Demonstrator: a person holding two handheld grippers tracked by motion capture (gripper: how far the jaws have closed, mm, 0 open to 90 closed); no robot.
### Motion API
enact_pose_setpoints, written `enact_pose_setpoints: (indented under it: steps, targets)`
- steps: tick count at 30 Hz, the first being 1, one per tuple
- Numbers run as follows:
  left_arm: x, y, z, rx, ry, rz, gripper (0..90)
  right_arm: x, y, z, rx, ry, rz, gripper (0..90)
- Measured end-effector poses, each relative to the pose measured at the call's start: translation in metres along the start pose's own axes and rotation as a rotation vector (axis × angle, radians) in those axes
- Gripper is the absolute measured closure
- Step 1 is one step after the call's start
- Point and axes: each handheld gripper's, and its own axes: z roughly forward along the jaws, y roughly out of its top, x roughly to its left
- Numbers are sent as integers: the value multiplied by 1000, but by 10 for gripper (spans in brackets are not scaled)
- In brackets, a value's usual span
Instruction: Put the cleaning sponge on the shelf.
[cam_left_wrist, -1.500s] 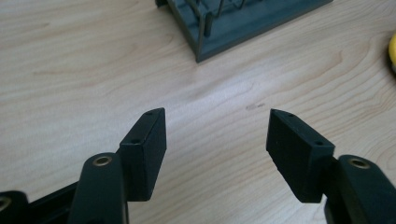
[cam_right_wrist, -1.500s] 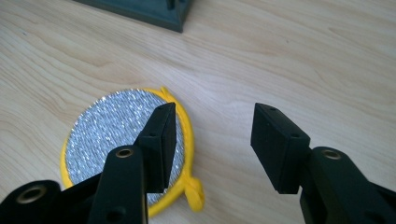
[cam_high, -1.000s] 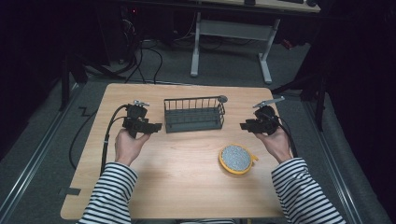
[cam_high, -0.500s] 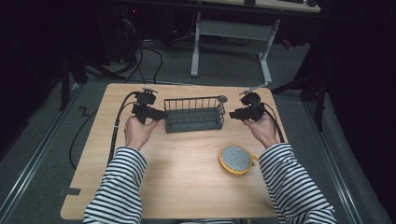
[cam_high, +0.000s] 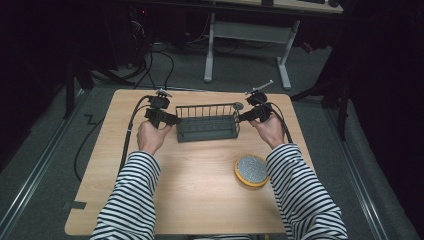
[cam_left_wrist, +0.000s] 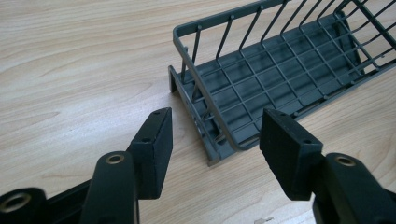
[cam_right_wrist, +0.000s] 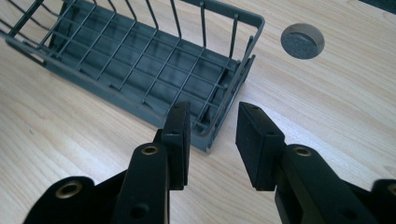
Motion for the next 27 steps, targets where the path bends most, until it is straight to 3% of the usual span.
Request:
enact_pose_setpoints:
  steps: [10, 23, 27]
  targets:
    - [-3, 4, 11, 21, -5, 5, 573, 0, 7, 17, 26, -5, 29, 714]
    - [-1, 1, 14, 50, -23, 15, 746, 1, 6, 17, 64, -21, 13, 771]
    - [-1, -1, 13, 50, -36, 8, 748, 2, 5, 16, 74, -22, 12, 772]
